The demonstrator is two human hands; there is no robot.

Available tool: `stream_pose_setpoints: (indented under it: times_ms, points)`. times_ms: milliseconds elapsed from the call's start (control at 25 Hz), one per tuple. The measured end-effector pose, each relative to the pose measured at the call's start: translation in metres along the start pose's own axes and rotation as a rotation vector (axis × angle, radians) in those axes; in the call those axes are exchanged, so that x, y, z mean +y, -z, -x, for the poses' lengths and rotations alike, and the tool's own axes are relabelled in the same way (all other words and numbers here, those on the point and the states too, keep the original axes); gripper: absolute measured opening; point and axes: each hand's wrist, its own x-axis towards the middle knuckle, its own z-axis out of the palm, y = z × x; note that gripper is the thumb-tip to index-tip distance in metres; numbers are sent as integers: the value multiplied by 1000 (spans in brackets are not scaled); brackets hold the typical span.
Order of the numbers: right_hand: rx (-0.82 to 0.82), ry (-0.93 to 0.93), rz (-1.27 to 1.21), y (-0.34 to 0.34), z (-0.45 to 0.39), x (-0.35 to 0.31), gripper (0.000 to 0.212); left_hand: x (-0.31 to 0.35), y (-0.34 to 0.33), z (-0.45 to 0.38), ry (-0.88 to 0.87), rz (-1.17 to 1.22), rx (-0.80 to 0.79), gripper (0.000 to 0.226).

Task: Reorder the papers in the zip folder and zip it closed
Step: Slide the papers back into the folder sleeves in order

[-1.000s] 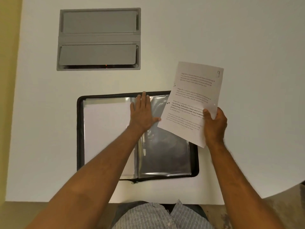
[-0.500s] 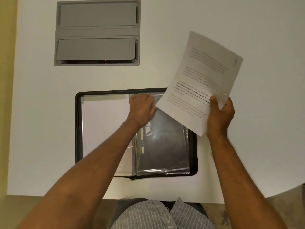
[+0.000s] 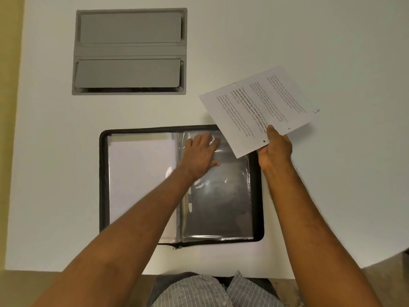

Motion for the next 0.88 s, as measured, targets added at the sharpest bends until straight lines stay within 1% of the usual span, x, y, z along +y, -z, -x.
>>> stream_pose_setpoints:
  times_ms: [80,200,280,360,480,560,640,680,760,800,840,880]
  points:
    - [12,23,27,1,0,0,36,4,-16,11,20,-6,109,63]
    - [8,55,74,3,-2,-1,32,1,-23,17,11,68,252,32]
    - [-4,62,69,3,-2,-1,33,-2,-15,15,-29,94,275,22]
    - [-13,52,54,1,-5,-1,39,-6,2,10,-74,142,206,13]
    - [-38,-33,-54,-4,-9,-3,39,-6,29,3,-44,224,23,17]
    - [-56,-110,-117,-7,-11,-4,26,-5,38,-2,-14,282,-78,20]
    - [-79,-142,-140,-9,-11,-3,19,-4,41,-3,-11,350,-106,25]
    - [-84,-143,-151,-9,-11,-3,19,-4,42,-3,-11,389,-106,36]
    - [-82,-131,-158,-11,-12,-3,22,-5,47,-3,-10,448,-113,67]
    - [-70,-123,-151,-11,-13,-4,24,-8,49,-5,-5,445,-113,72]
    - [-52,-118,-141,-12,-13,-4,26,-12,51,-7,4,429,-118,71]
    - [-34,-117,-132,-12,-14,-5,29,-17,53,-8,14,398,-118,63]
